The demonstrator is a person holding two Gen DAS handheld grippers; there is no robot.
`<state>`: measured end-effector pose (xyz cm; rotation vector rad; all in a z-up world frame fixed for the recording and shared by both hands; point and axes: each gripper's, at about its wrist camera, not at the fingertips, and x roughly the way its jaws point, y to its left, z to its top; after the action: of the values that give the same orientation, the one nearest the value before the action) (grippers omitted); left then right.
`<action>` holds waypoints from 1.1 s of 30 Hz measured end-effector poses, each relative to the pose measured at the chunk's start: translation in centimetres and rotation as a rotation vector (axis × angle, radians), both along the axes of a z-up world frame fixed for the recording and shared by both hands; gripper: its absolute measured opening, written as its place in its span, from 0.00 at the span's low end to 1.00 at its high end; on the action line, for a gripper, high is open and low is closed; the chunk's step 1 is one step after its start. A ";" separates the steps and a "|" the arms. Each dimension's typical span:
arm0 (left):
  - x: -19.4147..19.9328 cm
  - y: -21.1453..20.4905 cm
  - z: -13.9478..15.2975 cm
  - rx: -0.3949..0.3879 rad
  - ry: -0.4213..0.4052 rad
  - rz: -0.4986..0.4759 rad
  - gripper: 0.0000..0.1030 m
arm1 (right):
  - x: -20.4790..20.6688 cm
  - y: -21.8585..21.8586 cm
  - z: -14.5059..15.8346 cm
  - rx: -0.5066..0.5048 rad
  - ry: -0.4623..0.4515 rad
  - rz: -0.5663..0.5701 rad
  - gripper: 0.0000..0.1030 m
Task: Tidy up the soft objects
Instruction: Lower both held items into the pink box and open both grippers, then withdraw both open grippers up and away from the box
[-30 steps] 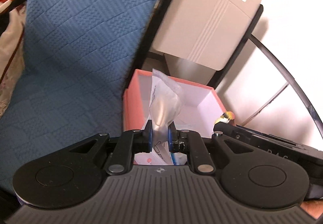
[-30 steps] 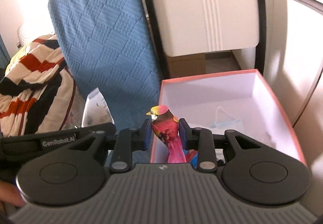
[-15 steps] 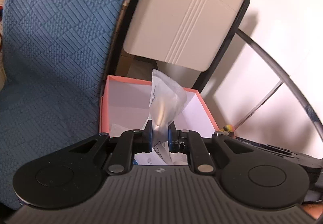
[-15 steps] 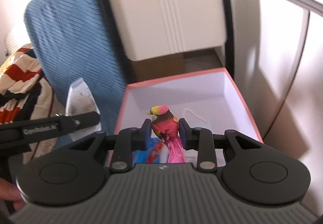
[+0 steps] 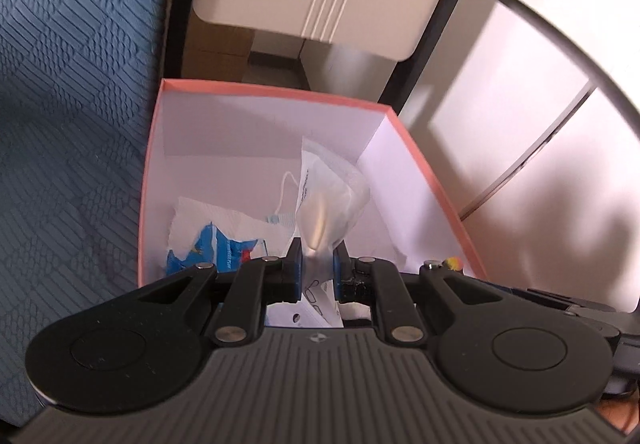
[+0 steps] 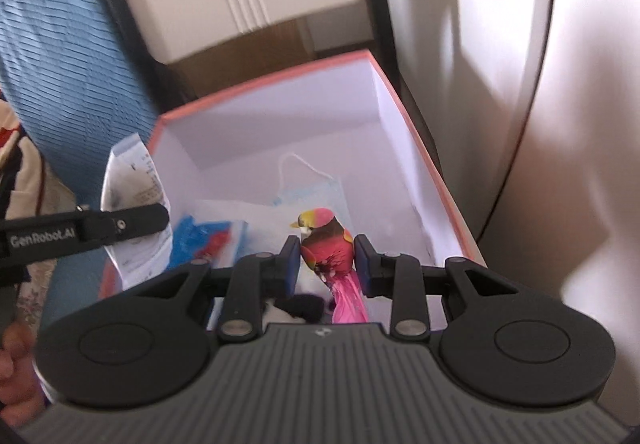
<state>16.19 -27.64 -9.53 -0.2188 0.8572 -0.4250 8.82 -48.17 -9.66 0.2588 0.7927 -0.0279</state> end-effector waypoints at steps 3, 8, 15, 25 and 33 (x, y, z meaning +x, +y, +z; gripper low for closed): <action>0.4 -0.7 -0.9 0.015 0.012 -0.005 0.15 | 0.1 -0.4 -1.2 0.008 0.015 -0.002 0.31; 0.6 -1.3 -2.0 0.029 0.028 -0.016 0.15 | 0.7 -0.8 -2.5 0.019 0.035 -0.020 0.32; 0.3 -1.8 -2.1 0.046 0.021 -0.026 0.43 | 1.0 -0.2 -3.1 -0.006 0.033 -0.024 0.35; -1.1 -0.3 0.7 0.045 -0.029 -0.012 0.68 | 0.0 0.2 -1.1 0.002 0.003 -0.035 0.55; -3.0 2.1 4.9 0.015 -0.117 -0.009 0.68 | -2.3 1.7 3.0 -0.022 -0.072 -0.013 0.55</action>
<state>13.15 -25.59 -4.58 -0.1745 0.7470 -0.4358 6.51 -46.45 -6.68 0.2427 0.7189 -0.0395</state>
